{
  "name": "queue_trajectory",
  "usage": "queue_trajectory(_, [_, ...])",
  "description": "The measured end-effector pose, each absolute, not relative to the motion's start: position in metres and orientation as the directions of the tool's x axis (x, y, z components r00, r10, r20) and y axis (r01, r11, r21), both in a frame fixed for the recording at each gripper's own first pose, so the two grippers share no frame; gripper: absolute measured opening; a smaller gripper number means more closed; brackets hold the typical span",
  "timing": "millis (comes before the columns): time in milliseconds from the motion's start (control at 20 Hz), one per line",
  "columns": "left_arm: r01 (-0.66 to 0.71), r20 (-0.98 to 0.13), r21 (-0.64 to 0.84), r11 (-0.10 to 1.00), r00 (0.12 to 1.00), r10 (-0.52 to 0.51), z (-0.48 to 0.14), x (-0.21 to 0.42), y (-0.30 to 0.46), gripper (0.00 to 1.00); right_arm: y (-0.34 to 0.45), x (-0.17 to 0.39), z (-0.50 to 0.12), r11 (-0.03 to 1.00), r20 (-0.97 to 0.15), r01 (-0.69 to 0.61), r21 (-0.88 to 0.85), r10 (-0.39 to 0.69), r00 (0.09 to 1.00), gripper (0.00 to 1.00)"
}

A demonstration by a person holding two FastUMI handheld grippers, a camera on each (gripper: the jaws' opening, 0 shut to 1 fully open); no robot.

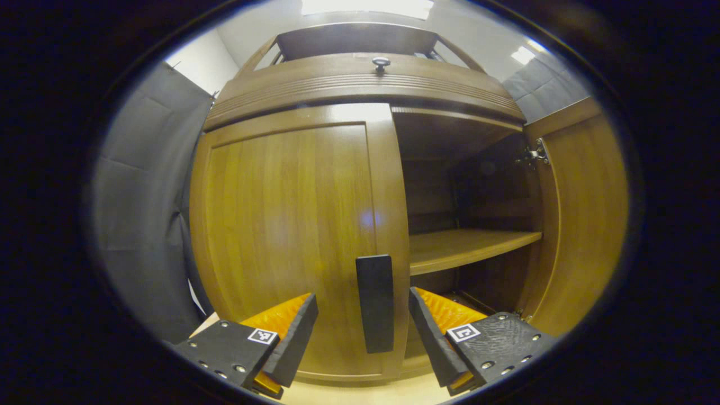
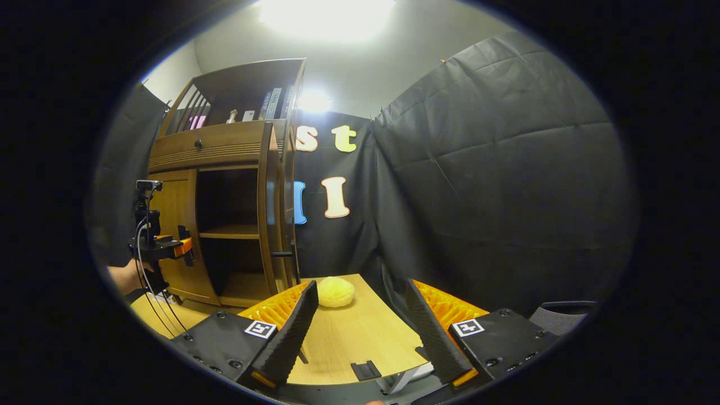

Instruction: Open the right door of the double-door shoe cabinet with the right hand, and open the left door with the left hand.

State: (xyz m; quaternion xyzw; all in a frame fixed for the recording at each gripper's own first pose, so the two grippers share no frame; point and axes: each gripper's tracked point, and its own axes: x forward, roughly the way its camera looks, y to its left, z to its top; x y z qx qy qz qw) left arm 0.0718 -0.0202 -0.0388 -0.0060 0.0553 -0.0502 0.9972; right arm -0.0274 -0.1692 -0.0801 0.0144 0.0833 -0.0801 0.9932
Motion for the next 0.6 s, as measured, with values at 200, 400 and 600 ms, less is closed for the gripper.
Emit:
queue_trajectory(200, [0.146,-0.104,-0.023,0.989,0.984,-0.148,-0.039,0.080,-0.032,0.82,-0.167,-0.029,-0.082,0.987,-0.170,0.158,0.021,-0.152,0.974,0.92])
queue_trajectory(400, [0.118,-0.129,-0.032,0.992,0.984,-0.121,-0.046,0.083,-0.029,0.33,-0.160,-0.027,-0.084,0.990,-0.166,0.136,0.029,-0.129,0.978,0.98])
queue_trajectory(600, [0.109,-0.163,-0.064,0.992,0.980,-0.119,-0.046,0.080,-0.031,0.24,-0.153,-0.023,-0.084,0.994,-0.164,0.110,0.027,-0.104,0.981,0.98])
